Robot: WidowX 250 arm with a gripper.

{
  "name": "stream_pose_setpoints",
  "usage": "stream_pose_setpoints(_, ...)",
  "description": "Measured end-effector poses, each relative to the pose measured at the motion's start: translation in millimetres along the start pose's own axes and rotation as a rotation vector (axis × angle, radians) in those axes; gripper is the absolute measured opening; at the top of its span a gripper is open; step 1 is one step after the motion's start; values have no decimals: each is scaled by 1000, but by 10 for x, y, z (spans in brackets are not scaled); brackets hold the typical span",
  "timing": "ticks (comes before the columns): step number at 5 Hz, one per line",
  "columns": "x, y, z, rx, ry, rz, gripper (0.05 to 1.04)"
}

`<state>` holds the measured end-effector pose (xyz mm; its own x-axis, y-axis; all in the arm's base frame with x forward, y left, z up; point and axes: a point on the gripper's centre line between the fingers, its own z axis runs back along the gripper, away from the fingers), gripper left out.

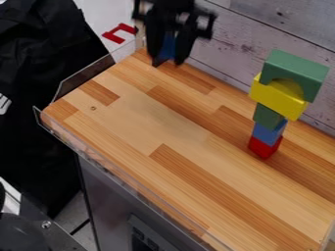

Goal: Remove the blue block from the tower and put it on the further left side

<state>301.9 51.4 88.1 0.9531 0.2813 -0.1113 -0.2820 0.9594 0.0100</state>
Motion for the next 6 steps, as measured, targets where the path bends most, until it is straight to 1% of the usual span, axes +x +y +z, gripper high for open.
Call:
stream_pose_setpoints(1, -8, 141, -138, 14, 11, 26, 485)
stream_pose_setpoints(2, -12, 256, -290, 10, 24, 39, 485)
stream_pose_setpoints(3, -28, 328, -432, 15, 22, 46, 485)
stream_pose_setpoints(4, 1, 344, -602, 2, 19, 47, 485)
stream_pose_setpoints(5, -33, 353, -699, -37, 9, 59, 485)
stream_pose_setpoints(6, -27, 324, -748, -62, -16, 67, 532)
